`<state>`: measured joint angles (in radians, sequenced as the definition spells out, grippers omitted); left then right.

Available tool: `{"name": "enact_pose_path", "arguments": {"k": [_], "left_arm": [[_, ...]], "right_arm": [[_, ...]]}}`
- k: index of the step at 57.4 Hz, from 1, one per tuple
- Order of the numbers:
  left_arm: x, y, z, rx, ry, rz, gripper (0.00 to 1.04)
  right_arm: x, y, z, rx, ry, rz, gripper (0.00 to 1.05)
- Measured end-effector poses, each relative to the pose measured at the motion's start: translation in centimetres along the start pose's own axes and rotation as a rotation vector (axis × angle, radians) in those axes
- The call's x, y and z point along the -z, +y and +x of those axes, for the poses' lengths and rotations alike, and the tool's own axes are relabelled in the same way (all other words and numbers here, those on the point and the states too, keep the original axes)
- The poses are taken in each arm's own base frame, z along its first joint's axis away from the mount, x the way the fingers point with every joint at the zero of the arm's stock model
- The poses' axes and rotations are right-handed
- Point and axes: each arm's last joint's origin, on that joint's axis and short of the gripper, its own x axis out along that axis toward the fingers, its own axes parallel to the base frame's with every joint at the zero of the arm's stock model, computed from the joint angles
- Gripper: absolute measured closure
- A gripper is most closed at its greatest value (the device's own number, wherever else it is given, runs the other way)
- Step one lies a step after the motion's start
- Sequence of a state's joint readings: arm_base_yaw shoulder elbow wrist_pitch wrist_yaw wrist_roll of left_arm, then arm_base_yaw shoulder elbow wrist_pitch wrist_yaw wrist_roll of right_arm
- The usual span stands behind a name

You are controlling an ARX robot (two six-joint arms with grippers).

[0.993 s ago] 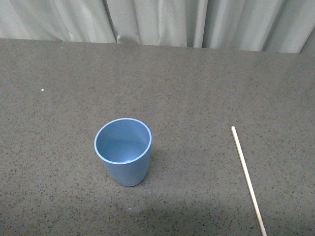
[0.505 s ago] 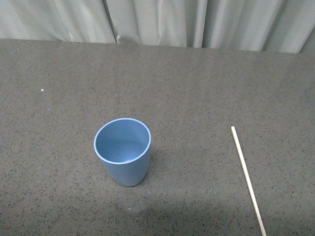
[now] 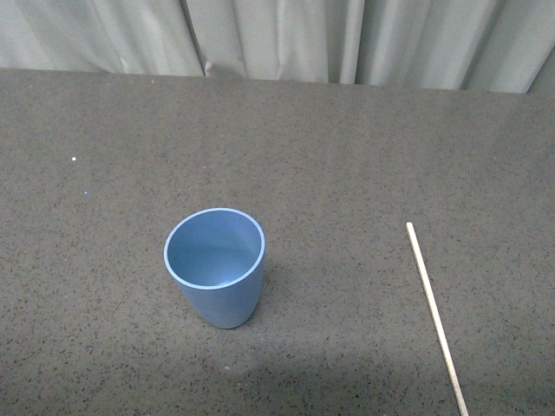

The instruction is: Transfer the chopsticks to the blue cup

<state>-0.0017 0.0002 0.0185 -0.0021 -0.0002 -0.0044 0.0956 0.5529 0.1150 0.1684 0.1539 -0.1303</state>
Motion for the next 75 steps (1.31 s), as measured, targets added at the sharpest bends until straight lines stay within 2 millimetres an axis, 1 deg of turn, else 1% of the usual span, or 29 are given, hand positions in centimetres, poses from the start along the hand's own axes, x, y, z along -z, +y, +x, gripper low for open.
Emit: {"name": "enact_pose_path", "arguments": {"k": [2, 6, 8, 9, 14, 22, 26, 29, 35, 42, 47, 51, 52, 55, 59, 61, 68, 74, 75], "left_arm": [[0.0, 0.0, 0.0, 0.000, 0.000, 0.000, 0.07], [0.0, 0.0, 0.0, 0.000, 0.000, 0.000, 0.07], [0.0, 0.0, 0.0, 0.000, 0.000, 0.000, 0.07], [0.0, 0.0, 0.0, 0.000, 0.000, 0.000, 0.07], [0.0, 0.0, 0.0, 0.000, 0.000, 0.000, 0.07], [0.0, 0.0, 0.0, 0.000, 0.000, 0.000, 0.07], [0.0, 0.0, 0.0, 0.000, 0.000, 0.000, 0.07], [0.0, 0.0, 0.0, 0.000, 0.000, 0.000, 0.07], [0.0, 0.0, 0.0, 0.000, 0.000, 0.000, 0.07], [0.0, 0.0, 0.0, 0.000, 0.000, 0.000, 0.07], [0.0, 0.0, 0.0, 0.000, 0.000, 0.000, 0.07], [0.0, 0.0, 0.0, 0.000, 0.000, 0.000, 0.07], [0.0, 0.0, 0.0, 0.000, 0.000, 0.000, 0.07], [0.0, 0.0, 0.0, 0.000, 0.000, 0.000, 0.07], [0.0, 0.0, 0.0, 0.000, 0.000, 0.000, 0.07], [0.0, 0.0, 0.0, 0.000, 0.000, 0.000, 0.07], [0.0, 0.0, 0.0, 0.000, 0.000, 0.000, 0.07], [0.0, 0.0, 0.0, 0.000, 0.000, 0.000, 0.07], [0.0, 0.0, 0.0, 0.000, 0.000, 0.000, 0.07]], "right_arm": [[-0.2, 0.5, 1.1, -0.060, 0.059, 0.013, 0.09], [-0.3, 2.1, 4.2, -0.171, 0.219, 0.039, 0.09], [0.0, 2.7, 5.6, -0.195, 0.283, 0.052, 0.09], [0.2, 3.2, 6.5, -0.214, 0.339, 0.066, 0.09], [1.3, 4.7, 9.3, -0.246, 0.502, 0.085, 0.09], [2.9, 6.1, 12.4, -0.244, 0.696, 0.094, 0.09], [3.6, 6.7, 13.6, -0.249, 0.757, 0.102, 0.09], [4.2, 7.4, 15.0, -0.248, 0.813, 0.102, 0.09], [4.7, 8.8, 17.0, -0.242, 0.880, 0.097, 0.09], [5.0, 10.3, 18.6, -0.256, 0.937, 0.092, 0.10], [5.1, 11.1, 19.3, -0.259, 0.960, 0.079, 0.27], [5.2, 11.4, 19.5, -0.259, 0.969, 0.072, 0.35], [5.2, 11.5, 19.6, -0.256, 0.973, 0.070, 0.39], [5.3, 11.5, 19.8, -0.250, 0.979, 0.065, 0.44], [5.4, 11.6, 19.9, -0.237, 0.994, 0.056, 0.55], [5.5, 11.6, 20.0, -0.231, 0.997, 0.053, 0.59], [5.4, 11.7, 20.2, -0.222, 1.000, 0.054, 0.82], [5.4, 11.6, 20.3, -0.219, 1.000, 0.058, 0.94], [5.4, 11.5, 20.3, -0.218, 1.000, 0.060, 0.98]]}}
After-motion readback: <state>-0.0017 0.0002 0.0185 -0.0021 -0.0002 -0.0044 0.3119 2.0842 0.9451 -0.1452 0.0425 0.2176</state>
